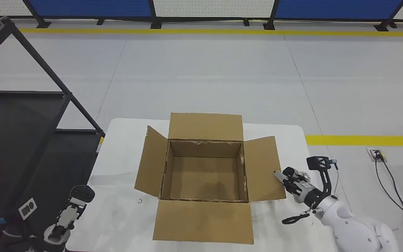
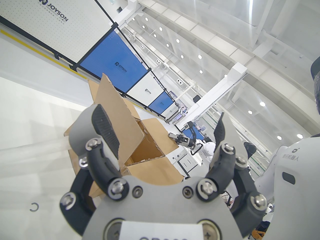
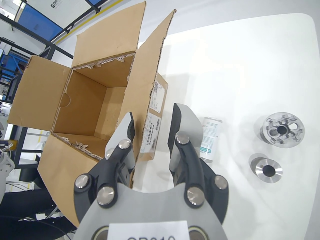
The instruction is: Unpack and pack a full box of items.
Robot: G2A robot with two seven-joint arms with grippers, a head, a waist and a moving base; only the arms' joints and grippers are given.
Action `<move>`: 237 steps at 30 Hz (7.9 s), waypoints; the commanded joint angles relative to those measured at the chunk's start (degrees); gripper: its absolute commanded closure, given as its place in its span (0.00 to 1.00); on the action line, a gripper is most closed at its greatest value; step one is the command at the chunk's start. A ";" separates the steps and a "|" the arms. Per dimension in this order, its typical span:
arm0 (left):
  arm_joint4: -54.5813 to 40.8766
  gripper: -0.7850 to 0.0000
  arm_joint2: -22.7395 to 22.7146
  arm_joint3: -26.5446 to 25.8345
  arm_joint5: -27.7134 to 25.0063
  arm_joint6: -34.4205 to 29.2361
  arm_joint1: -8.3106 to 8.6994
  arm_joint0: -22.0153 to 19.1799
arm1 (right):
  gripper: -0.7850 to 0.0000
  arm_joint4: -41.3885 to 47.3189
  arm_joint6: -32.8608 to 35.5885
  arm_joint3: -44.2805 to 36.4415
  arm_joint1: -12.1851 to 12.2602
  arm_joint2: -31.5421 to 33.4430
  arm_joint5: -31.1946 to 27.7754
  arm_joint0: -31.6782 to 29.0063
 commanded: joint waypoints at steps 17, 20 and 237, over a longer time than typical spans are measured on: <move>0.00 0.00 0.00 0.00 0.00 0.00 0.00 0.00 | 0.64 2.72 1.19 2.10 0.82 -2.70 -1.81 2.25; 0.00 0.00 0.00 0.00 0.00 0.00 0.00 0.00 | 0.64 2.54 1.41 1.97 0.94 -3.43 -1.83 2.43; 0.00 0.00 0.00 0.00 0.00 0.00 0.00 0.00 | 0.00 -18.71 7.16 47.49 -22.55 -56.97 11.04 50.18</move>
